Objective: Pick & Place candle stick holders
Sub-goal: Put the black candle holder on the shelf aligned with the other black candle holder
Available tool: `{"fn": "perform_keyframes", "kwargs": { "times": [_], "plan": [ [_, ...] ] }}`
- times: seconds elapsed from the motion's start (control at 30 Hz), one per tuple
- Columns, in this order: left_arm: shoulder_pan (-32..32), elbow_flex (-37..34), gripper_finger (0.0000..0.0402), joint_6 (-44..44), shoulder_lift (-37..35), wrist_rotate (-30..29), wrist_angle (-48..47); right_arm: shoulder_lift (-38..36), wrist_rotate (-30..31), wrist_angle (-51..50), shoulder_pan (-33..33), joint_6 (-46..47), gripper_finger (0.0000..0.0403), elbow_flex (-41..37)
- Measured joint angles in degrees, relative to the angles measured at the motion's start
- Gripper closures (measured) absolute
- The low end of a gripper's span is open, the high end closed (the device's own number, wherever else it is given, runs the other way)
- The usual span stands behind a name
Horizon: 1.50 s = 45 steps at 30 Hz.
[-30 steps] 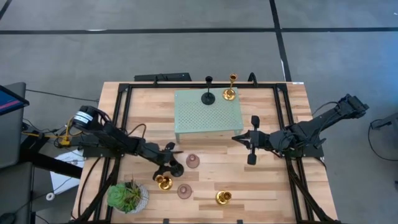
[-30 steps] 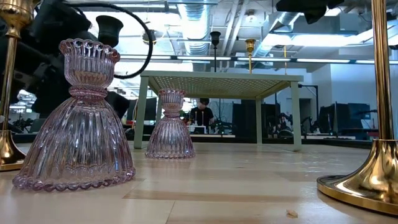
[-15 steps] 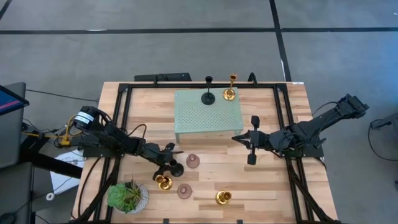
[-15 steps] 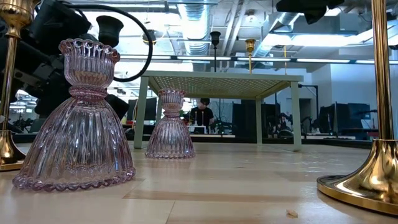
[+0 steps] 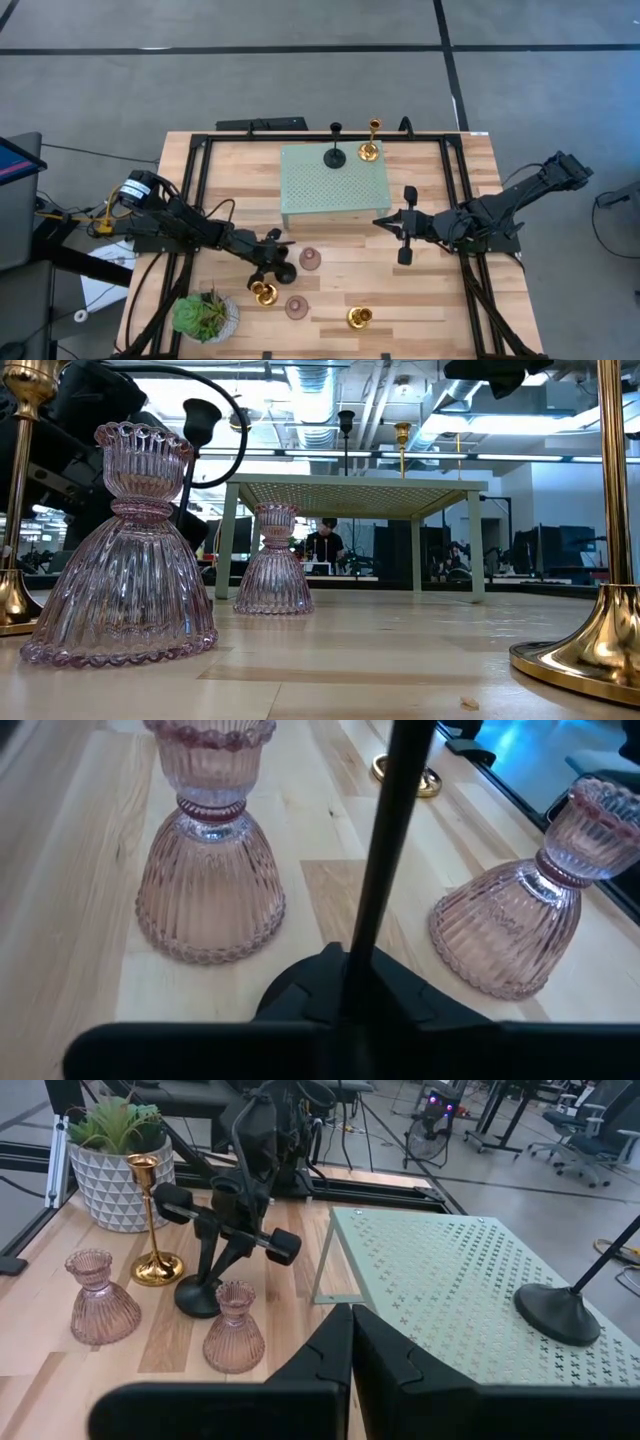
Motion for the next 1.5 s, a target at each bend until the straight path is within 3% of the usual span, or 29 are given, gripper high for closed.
{"fn": "perform_keyframes", "kwargs": {
  "times": [0.27, 0.5, 0.7, 0.93, 1.1, 1.23, 1.5],
  "plan": [
    [0.0, 0.0, 0.0387, -3.1, 0.0, -1.0, 0.4, 0.0, -0.1, 0.0, 0.0, 0.0, 0.0403, 0.0],
    [0.2, 0.0, 0.0366, -3.0, -0.2, -2.9, 0.8, 0.0, -0.2, 0.0, 0.0, 0.0, 0.0403, 0.0],
    [0.2, 0.0, 0.0387, -2.9, -0.2, -4.5, 1.5, 0.0, -0.2, 0.0, 0.0, 0.0, 0.0403, 0.0],
    [0.2, 0.1, 0.0374, -3.1, -0.2, -4.7, 3.0, 0.0, -0.1, 0.0, 0.0, 0.0, 0.0403, 0.0],
    [0.2, 1.8, 0.0388, -3.2, -0.5, -4.7, 2.9, 0.2, 0.0, 0.0, -0.6, 0.0, 0.0403, 0.0],
    [0.2, 2.2, 0.0382, -4.1, -4.5, -4.5, 0.3, 0.2, -1.4, -0.2, -1.6, 1.5, 0.0403, 0.0],
    [0.1, 2.2, 0.0388, -6.2, -20.4, -10.2, -17.0, 0.2, -4.3, -0.4, -3.5, 3.0, 0.0403, 0.1]
  ]
}}
